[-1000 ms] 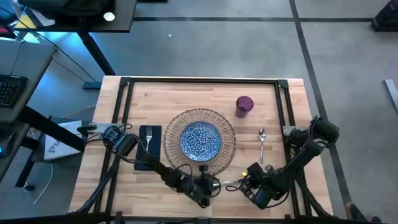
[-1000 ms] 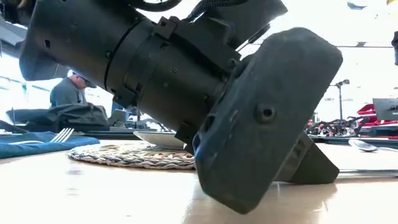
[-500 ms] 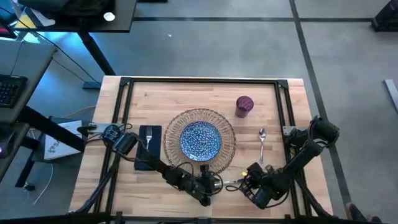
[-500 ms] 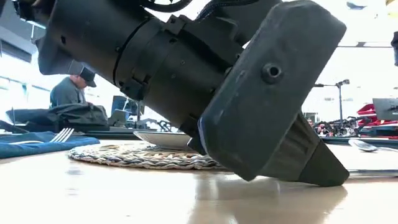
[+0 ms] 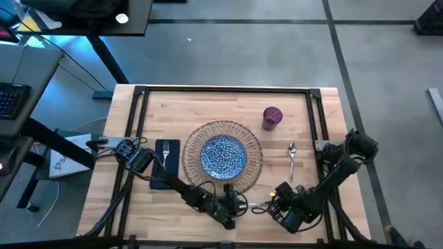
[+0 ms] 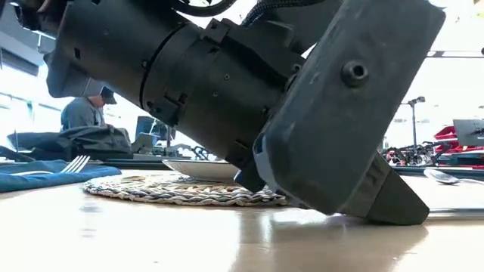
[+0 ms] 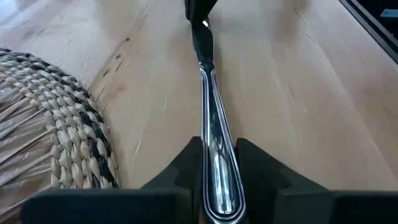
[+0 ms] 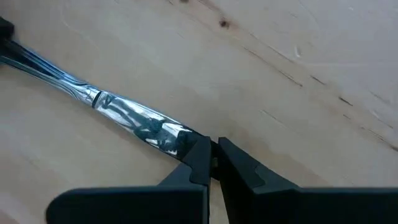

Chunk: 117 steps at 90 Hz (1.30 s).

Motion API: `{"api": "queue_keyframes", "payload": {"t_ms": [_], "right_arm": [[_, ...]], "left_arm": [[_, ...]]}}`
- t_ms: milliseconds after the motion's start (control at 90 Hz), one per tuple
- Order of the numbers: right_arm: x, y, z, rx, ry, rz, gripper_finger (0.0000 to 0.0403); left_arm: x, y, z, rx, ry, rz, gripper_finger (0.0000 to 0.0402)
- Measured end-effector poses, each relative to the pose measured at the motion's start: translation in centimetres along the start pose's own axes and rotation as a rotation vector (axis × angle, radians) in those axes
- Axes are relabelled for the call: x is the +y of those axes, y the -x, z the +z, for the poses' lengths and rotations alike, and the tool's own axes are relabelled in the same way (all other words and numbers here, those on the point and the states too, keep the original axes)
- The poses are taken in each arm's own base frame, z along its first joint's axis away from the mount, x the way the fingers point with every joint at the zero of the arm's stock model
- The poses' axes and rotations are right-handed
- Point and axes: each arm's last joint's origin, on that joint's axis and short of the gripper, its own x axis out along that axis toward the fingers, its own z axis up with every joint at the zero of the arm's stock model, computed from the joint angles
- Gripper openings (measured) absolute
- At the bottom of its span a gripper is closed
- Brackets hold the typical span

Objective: Set table place
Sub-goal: Move the silver knife to the left of the silver spoon on the table

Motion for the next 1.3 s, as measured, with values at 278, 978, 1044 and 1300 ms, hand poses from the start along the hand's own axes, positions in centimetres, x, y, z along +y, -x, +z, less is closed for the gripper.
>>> {"api": "queue_keyframes", "payload": {"t_ms": [278, 978, 1044, 1300], "right_arm": [[0.4, 2.0, 0.5, -0.131, 0.099, 0.03, 0.0], [1.8, -0.2, -1.7, -0.258, 0.852, 0.18, 0.0156], [2.0, -0.8, -1.9, -0.274, 0.895, 0.173, 0.0154], [2.3, -3.0, -2.5, -0.3, 0.93, 0.12, 0.0094]], "left_arm": [[0.5, -0.4, 0.5, 0.025, 0.137, -0.085, 0.0054], [1.9, -0.5, 2.0, 0.096, 0.27, -0.211, 0.0054], [1.9, -0.4, 2.1, 0.098, 0.279, -0.218, 0.0053], [1.7, 0.3, 2.9, 0.131, 0.324, -0.294, 0.0053]]}}
